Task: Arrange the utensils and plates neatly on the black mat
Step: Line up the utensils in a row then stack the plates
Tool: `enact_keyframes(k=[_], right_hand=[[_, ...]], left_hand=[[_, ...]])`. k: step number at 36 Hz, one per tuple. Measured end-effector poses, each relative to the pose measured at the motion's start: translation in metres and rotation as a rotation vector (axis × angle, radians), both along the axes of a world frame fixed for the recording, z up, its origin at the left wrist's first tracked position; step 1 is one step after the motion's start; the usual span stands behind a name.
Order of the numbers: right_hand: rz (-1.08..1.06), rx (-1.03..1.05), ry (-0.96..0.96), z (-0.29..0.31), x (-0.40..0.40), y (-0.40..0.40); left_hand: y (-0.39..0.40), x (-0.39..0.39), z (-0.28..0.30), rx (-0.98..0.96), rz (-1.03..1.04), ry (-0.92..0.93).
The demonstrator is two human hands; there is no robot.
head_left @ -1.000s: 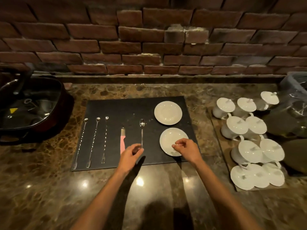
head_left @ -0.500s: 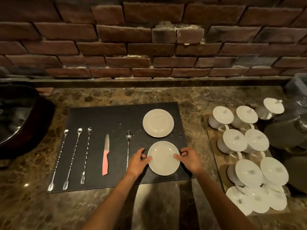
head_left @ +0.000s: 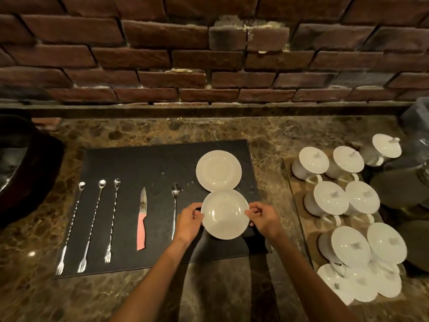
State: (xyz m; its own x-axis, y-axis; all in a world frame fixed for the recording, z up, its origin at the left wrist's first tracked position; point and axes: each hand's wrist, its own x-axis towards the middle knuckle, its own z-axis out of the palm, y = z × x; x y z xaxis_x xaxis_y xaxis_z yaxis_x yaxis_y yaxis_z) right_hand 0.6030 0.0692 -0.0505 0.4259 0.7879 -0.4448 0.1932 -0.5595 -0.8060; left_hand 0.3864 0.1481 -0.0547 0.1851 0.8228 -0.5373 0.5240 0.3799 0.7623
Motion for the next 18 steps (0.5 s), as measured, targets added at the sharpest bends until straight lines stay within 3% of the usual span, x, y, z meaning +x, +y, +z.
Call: enact_keyframes(k=[18], right_hand=[[-0.065,0.037,0.004,-0.005,0.029,0.118]], left_hand=[[0.114,0.038,0.008,0.007,0.050,0.054]])
